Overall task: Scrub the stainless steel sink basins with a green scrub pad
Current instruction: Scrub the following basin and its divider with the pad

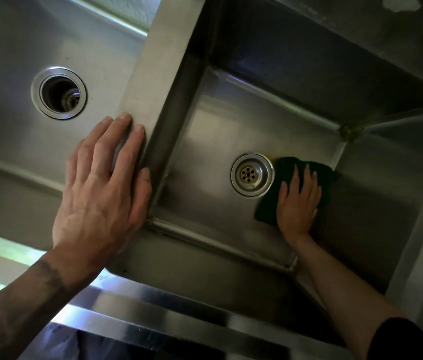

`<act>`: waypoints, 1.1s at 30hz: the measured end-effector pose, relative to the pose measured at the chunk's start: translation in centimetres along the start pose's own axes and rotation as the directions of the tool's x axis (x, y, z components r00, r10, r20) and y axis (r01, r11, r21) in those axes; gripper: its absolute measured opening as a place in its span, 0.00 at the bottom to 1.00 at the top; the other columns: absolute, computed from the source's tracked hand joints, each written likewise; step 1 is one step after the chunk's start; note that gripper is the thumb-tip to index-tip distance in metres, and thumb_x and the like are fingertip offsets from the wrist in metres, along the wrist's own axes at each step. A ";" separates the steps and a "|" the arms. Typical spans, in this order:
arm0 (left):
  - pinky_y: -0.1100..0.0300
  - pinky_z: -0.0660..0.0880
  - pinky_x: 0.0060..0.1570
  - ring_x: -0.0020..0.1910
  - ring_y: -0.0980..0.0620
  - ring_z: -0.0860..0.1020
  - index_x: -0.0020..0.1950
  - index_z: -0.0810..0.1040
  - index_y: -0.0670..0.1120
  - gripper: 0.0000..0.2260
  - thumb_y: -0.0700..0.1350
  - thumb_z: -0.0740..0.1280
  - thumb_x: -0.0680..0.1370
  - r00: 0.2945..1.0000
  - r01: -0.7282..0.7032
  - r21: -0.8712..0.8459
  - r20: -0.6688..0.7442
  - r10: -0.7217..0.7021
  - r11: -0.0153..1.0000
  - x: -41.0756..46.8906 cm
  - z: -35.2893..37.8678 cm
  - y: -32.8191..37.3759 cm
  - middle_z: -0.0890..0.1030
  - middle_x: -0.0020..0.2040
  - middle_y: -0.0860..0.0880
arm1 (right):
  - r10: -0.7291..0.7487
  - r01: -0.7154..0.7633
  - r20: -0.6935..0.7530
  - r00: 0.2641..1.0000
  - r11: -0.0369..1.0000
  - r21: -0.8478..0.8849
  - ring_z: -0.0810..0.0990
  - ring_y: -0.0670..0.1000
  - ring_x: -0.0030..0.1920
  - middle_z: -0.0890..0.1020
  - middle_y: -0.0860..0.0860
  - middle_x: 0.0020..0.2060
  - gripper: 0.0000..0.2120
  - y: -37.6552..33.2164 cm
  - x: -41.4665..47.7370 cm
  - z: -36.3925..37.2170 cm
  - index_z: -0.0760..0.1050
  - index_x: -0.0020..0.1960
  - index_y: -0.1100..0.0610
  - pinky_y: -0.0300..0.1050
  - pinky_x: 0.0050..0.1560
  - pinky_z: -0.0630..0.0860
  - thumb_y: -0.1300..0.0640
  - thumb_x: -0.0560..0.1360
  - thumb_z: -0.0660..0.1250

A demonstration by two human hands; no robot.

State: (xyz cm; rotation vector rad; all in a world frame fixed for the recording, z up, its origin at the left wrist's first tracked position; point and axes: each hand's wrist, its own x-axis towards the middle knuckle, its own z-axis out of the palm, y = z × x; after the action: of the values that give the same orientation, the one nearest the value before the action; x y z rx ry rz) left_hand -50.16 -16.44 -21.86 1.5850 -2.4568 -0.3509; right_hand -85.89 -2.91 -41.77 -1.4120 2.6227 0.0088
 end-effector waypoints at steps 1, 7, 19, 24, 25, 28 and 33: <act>0.38 0.63 0.76 0.81 0.34 0.65 0.82 0.67 0.39 0.24 0.46 0.60 0.87 1.000 0.002 -0.003 0.000 -0.002 1.000 -0.1 0.0 0.1 0.67 0.82 0.36 | 0.013 -0.013 0.009 1.000 1.000 -0.008 0.57 0.61 0.82 0.60 0.59 0.81 0.26 0.0 -0.7 0.0 0.59 0.82 0.55 0.66 0.79 0.58 0.47 0.87 0.50; 0.38 0.64 0.76 0.81 0.33 0.66 0.82 0.68 0.38 0.24 0.45 0.61 0.86 1.000 0.010 -0.002 -0.010 -0.010 1.000 0.1 -0.2 0.2 0.67 0.81 0.36 | -0.204 0.209 0.149 0.968 0.978 -0.019 0.53 0.61 0.83 0.57 0.59 0.82 0.27 2.1 -6.7 -0.4 0.56 0.83 0.53 0.67 0.80 0.56 0.45 0.86 0.49; 0.39 0.63 0.75 0.81 0.34 0.65 0.82 0.68 0.39 0.24 0.46 0.60 0.87 1.000 -0.002 -0.017 -0.023 0.001 1.000 -0.1 0.1 0.0 0.67 0.82 0.37 | -0.080 0.082 0.106 0.991 0.996 -0.021 0.54 0.61 0.83 0.58 0.59 0.82 0.26 0.6 -5.9 0.2 0.59 0.82 0.54 0.66 0.80 0.56 0.46 0.86 0.50; 0.39 0.63 0.75 0.80 0.34 0.66 0.82 0.68 0.39 0.24 0.45 0.61 0.86 0.999 -0.010 -0.010 -0.035 0.010 1.000 0.0 0.3 0.0 0.67 0.81 0.37 | 0.084 -0.083 -0.040 0.996 0.996 0.032 0.61 0.64 0.80 0.64 0.61 0.80 0.25 -0.9 3.3 -0.3 0.63 0.81 0.57 0.67 0.78 0.61 0.48 0.87 0.53; 0.39 0.63 0.75 0.80 0.33 0.66 0.82 0.68 0.39 0.24 0.45 0.61 0.86 0.999 -0.012 -0.014 -0.033 0.011 1.000 0.0 0.2 0.0 0.67 0.81 0.37 | 0.117 -0.115 -0.058 0.991 0.992 0.041 0.61 0.64 0.80 0.64 0.61 0.80 0.26 -1.6 3.0 -0.2 0.63 0.81 0.57 0.66 0.78 0.60 0.47 0.87 0.53; 0.36 0.63 0.74 0.80 0.32 0.67 0.82 0.68 0.39 0.24 0.45 0.61 0.86 0.999 -0.014 -0.013 -0.029 0.014 1.000 0.1 0.1 0.1 0.68 0.81 0.36 | 0.040 -0.040 -0.003 0.999 0.998 0.043 0.57 0.62 0.82 0.61 0.60 0.81 0.25 -1.9 -1.6 0.1 0.61 0.82 0.56 0.65 0.80 0.57 0.47 0.87 0.51; 0.34 0.64 0.73 0.80 0.32 0.66 0.82 0.67 0.40 0.26 0.46 0.61 0.85 1.000 -0.002 -0.031 -0.013 0.001 1.000 0.0 0.2 -0.2 0.67 0.82 0.37 | -0.036 0.035 0.046 0.998 0.999 0.013 0.56 0.61 0.82 0.61 0.59 0.81 0.25 0.0 -0.9 -0.5 0.61 0.82 0.56 0.65 0.80 0.57 0.48 0.87 0.52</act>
State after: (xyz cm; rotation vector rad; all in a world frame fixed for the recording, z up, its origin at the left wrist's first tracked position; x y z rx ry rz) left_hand -50.09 -16.46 -22.14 1.5682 -2.4304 -0.3759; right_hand -85.50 -2.21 -41.16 -1.4367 2.5559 0.0206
